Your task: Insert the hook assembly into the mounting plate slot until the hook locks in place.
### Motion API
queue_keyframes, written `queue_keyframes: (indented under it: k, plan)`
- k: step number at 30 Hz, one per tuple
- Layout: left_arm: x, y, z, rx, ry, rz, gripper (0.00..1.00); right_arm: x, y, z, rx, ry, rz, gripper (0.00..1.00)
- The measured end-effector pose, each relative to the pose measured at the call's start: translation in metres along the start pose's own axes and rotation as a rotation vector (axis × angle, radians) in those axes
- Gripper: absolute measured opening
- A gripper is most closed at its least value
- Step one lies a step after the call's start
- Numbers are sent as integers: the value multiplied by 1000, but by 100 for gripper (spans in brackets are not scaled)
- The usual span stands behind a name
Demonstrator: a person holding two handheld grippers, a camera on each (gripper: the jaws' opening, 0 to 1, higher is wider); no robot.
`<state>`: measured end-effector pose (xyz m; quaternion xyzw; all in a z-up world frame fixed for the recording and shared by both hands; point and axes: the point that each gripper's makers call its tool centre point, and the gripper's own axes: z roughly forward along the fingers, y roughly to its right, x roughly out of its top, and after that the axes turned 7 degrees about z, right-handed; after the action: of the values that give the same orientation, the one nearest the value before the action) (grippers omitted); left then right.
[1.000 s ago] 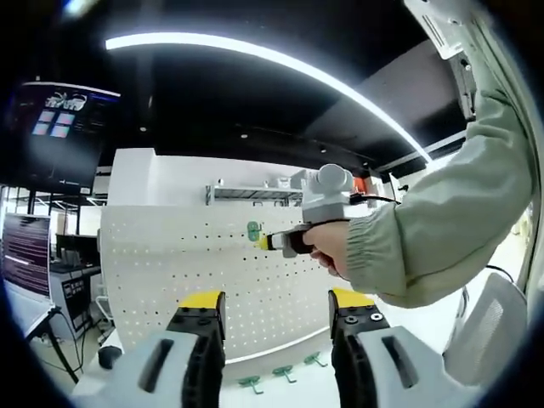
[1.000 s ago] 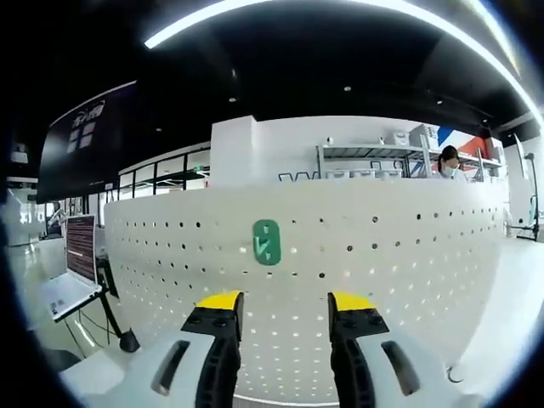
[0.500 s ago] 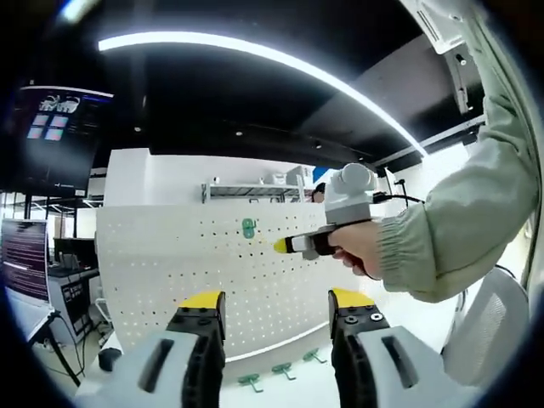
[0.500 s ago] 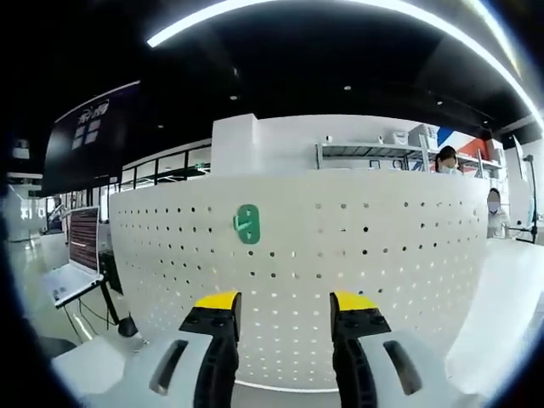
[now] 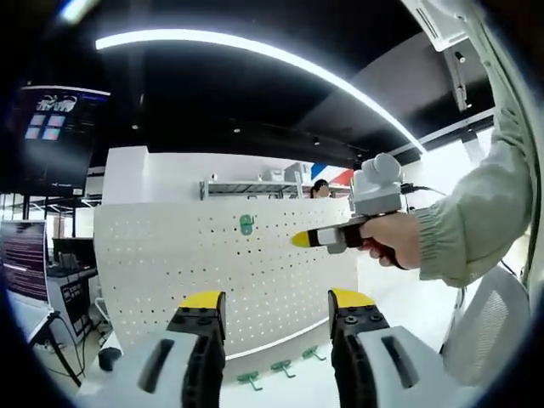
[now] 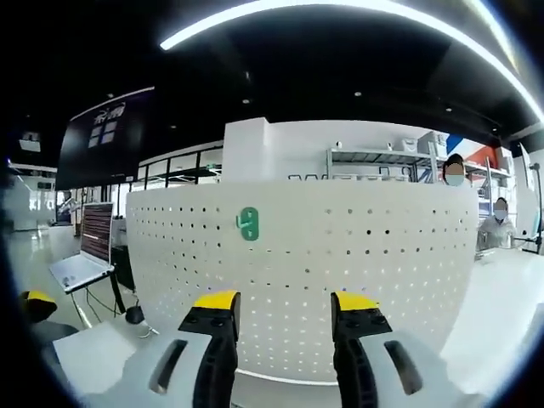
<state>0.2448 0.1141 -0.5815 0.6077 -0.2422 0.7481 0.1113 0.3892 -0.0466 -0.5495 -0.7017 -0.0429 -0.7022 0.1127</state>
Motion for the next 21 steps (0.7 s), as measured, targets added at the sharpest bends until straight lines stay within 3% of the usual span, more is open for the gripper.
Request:
queue_keyframes:
  k: [21]
  plan:
    - [-5, 8, 2, -35, -19, 16, 50, -5, -10, -68, 102, -6, 22, 44]
